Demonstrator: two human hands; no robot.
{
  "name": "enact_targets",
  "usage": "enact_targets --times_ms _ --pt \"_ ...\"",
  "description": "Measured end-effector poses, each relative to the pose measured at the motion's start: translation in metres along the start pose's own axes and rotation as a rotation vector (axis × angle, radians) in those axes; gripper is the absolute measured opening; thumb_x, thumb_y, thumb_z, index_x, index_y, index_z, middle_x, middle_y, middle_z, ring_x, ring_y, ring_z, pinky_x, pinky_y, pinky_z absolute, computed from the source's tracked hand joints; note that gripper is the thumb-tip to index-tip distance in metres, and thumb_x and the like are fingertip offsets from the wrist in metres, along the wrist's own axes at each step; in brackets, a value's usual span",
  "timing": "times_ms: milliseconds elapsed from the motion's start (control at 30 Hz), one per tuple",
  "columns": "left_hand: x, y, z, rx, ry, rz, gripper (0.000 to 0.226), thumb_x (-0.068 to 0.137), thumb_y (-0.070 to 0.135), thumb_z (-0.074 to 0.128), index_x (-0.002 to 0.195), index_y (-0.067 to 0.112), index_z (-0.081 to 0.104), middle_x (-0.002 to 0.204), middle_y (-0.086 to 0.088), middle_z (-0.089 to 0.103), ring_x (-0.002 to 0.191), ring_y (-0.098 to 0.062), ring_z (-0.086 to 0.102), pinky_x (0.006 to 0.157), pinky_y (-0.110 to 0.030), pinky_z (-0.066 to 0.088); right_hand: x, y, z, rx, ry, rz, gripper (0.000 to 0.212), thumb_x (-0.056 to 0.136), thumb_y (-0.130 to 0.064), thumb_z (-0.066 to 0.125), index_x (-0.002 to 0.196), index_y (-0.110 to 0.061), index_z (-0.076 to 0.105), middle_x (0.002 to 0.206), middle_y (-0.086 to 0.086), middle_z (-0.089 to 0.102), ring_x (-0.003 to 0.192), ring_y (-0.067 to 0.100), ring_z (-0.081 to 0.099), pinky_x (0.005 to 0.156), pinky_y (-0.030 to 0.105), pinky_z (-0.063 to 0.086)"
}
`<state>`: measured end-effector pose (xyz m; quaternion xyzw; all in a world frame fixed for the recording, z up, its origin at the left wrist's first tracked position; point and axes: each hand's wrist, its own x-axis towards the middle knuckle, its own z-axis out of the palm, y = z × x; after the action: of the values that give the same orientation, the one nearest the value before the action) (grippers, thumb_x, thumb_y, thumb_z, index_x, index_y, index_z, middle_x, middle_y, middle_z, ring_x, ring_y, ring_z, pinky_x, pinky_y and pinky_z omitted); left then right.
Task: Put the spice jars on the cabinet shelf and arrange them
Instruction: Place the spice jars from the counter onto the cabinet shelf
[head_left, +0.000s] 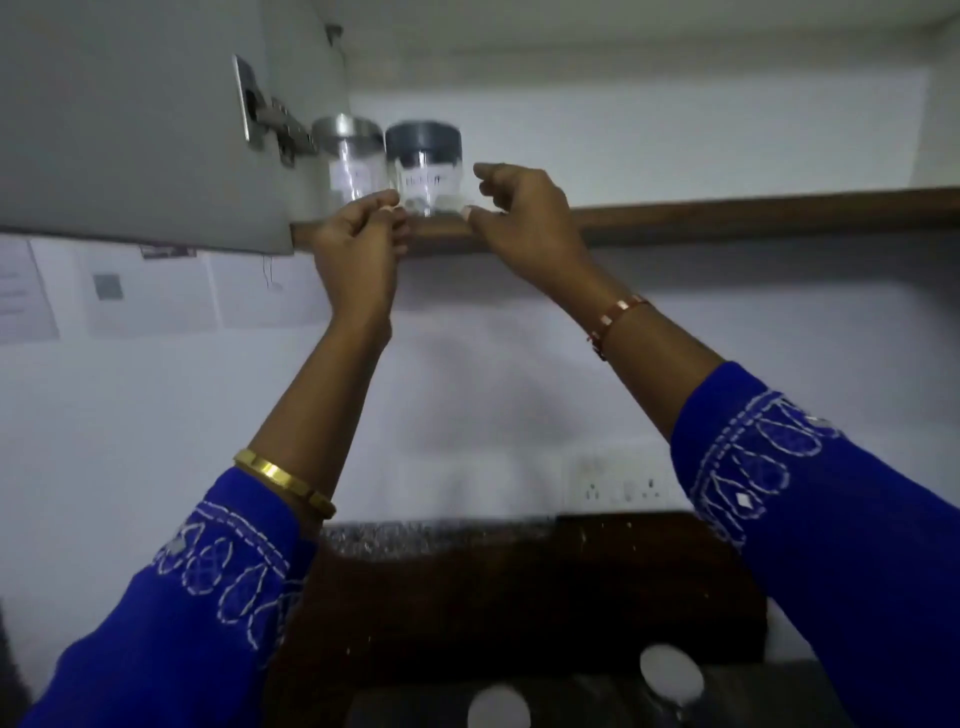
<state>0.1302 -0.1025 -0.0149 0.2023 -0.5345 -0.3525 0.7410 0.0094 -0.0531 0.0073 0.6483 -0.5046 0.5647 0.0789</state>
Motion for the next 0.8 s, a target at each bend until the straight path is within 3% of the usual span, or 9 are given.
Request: enact_targets --times_ms 100,300,600,700,800 --pt "-0.054 -0.011 -0.011 -0.007 -0.043 -0.070 0.018 0.090 0.005 0.050 0.099 0.009 0.065 0.084 -0.005 0.065 0.081 -0.015 0.062 0.072 -0.022 0.052 -0.052 0.007 0.002 0.076 -0.008 0.028 0.049 0.087 -0.014 0.062 0.132 -0.002 0.049 0.124 0.008 0.060 0.117 0.015 0.054 0.099 0.022 0.042" --pt "-0.147 -0.034 -0.034 0.084 -0.091 -0.225 0.023 0.092 0.010 0.051 0.109 0.006 0.066 0.105 -0.012 0.068 0.097 -0.023 0.066 0.086 -0.030 0.056 -0.149 0.025 0.007 0.115 -0.042 0.187 0.048 0.089 -0.017 0.060 0.135 -0.008 0.046 0.138 0.009 0.051 0.128 0.020 0.049 0.104 0.026 0.040" --pt "-0.228 -0.065 -0.066 0.150 -0.155 -0.409 0.020 0.090 0.010 0.053 0.103 0.010 0.067 0.097 -0.007 0.068 0.094 -0.020 0.065 0.082 -0.029 0.054 -0.248 0.055 0.023 0.143 -0.103 0.373 0.050 0.089 -0.015 0.060 0.136 -0.008 0.045 0.140 0.009 0.049 0.131 0.019 0.045 0.110 0.031 0.037" --pt "-0.246 -0.090 -0.083 0.217 -0.146 -0.439 0.020 0.090 0.008 0.052 0.103 0.009 0.067 0.092 -0.004 0.067 0.085 -0.015 0.063 0.077 -0.026 0.052 -0.275 0.071 0.040 0.136 -0.141 0.447 0.052 0.088 -0.015 0.062 0.136 -0.009 0.045 0.140 0.009 0.049 0.131 0.019 0.045 0.110 0.032 0.038" --pt "-0.259 -0.126 -0.102 0.297 -0.146 -0.501 0.022 0.088 0.005 0.052 0.104 0.006 0.068 0.089 -0.005 0.066 0.084 -0.016 0.062 0.083 -0.037 0.053 -0.302 0.090 0.060 0.141 -0.216 0.517 0.054 0.086 -0.012 0.063 0.136 -0.008 0.044 0.141 0.010 0.047 0.133 0.019 0.042 0.108 0.026 0.035"
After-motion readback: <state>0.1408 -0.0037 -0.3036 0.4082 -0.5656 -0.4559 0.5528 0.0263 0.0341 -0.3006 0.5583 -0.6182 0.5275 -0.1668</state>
